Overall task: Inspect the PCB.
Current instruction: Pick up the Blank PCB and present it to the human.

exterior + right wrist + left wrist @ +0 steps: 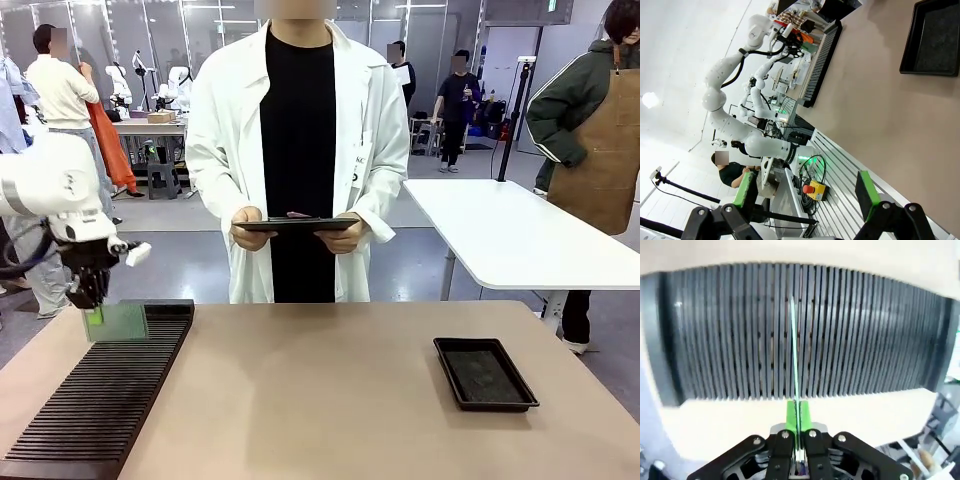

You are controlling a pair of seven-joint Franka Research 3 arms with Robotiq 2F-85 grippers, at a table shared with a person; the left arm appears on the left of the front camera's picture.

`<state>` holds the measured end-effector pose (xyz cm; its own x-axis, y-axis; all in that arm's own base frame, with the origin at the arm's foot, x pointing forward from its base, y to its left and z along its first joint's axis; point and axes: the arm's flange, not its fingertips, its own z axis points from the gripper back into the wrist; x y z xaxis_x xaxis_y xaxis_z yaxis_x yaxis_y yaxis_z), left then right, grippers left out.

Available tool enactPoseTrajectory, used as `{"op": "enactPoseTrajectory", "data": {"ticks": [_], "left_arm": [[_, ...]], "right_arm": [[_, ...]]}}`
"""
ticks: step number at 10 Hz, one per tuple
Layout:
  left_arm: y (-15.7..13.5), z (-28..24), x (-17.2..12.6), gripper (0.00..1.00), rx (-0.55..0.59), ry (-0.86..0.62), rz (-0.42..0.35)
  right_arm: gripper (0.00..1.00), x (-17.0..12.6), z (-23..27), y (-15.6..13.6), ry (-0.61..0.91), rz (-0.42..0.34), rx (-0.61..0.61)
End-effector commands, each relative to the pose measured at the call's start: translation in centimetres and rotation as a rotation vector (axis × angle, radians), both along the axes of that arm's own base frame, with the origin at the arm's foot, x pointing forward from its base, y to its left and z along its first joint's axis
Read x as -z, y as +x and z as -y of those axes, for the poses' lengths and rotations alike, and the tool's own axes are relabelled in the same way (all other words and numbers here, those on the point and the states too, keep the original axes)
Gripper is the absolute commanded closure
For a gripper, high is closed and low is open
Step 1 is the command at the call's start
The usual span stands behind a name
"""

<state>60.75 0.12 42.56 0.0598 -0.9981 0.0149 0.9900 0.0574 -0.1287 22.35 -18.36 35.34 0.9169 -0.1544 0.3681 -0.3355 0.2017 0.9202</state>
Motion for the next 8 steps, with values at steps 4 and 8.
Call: {"op": "enactPoseTrajectory", "data": {"ticks": [4, 8], "left_arm": [[-10.8, -5.9, -6.0, 1.0, -0.523, -0.581, -0.296], [-16.3, -6.1, -1.4, 1.0, -0.819, -0.955, -0.54]], "right_arm": [[0.0, 0.0, -0.1, 0.2, 0.0, 0.004, -0.001], [0.0, 0.0, -0.1, 0.2, 0.0, 0.004, -0.001]]}}
